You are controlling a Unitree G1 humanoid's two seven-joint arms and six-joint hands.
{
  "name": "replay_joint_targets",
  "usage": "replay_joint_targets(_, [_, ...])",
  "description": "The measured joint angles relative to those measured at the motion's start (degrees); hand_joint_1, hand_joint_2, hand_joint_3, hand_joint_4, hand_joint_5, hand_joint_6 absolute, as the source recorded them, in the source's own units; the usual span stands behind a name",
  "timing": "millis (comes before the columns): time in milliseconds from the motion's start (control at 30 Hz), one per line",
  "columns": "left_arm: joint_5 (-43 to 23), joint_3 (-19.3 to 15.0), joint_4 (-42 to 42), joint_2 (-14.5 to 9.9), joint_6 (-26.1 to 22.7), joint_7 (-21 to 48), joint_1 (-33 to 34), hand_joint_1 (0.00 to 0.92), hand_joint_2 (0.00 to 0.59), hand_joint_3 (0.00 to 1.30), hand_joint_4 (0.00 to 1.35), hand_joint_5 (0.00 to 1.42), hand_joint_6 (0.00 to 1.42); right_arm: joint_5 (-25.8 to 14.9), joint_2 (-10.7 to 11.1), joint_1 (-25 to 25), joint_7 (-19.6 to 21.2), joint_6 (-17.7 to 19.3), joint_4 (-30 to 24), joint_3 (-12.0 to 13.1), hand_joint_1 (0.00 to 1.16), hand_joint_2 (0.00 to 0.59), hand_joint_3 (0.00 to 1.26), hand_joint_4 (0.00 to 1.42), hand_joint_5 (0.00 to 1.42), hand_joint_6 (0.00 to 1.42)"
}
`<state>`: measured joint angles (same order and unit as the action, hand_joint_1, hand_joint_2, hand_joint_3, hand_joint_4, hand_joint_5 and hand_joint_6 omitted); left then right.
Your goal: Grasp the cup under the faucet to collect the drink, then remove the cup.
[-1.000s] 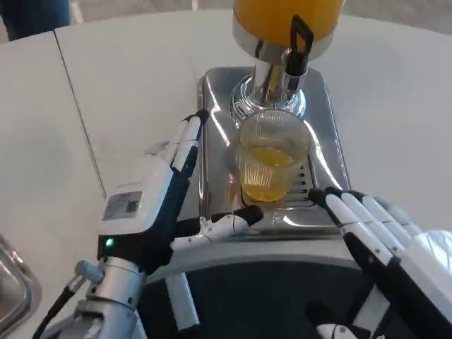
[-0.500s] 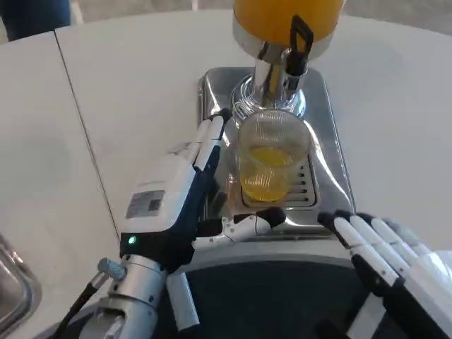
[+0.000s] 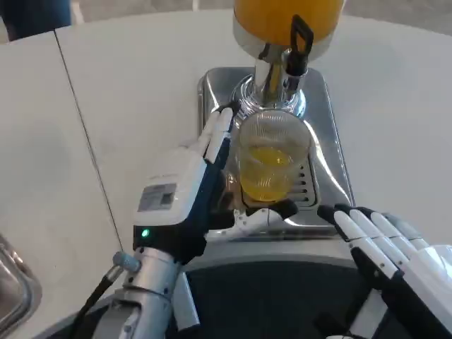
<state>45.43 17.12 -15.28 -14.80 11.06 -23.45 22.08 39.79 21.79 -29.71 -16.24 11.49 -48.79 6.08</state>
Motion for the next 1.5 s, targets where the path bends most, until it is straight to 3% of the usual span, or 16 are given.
replay_joint_targets(300, [-0.08, 1.24, -0.27, 0.32, 0.2, -0.11, 0.26, 0.164, 0.036, 0.01, 0.04, 0.32, 0.27, 0.09, -0.05, -1.05, 0.0, 0.06, 0.54, 0.12, 0.35, 0.437, 0.01, 0.0, 0.0, 0.0])
replay_joint_targets(933, [-2.67, 1.42, -9.23, 4.56, -0.36, -4.02, 4.95, 0.229, 0.049, 0.07, 0.12, 0.4, 0.35, -0.82, -1.17, -0.94, -0.72, -0.85, -0.16, 0.43, 0.35, 0.437, 0.01, 0.0, 0.0, 0.0])
replay_joint_targets(1233, [-6.75, -0.25, -10.18, 5.35, -0.12, -4.05, 5.87, 0.243, 0.05, 0.09, 0.15, 0.43, 0.38, -0.82, -1.28, -0.61, -1.28, -1.69, -0.34, 0.42, 0.35, 0.436, 0.01, 0.0, 0.0, 0.0])
replay_joint_targets(1500, [-7.38, 1.05, -10.66, 4.93, 1.07, -2.99, 6.0, 0.261, 0.046, 0.09, 0.15, 0.44, 0.37, -0.98, -1.28, 0.14, -1.42, -2.35, -0.36, 0.4, 0.35, 0.43, 0.01, 0.0, 0.0, 0.0])
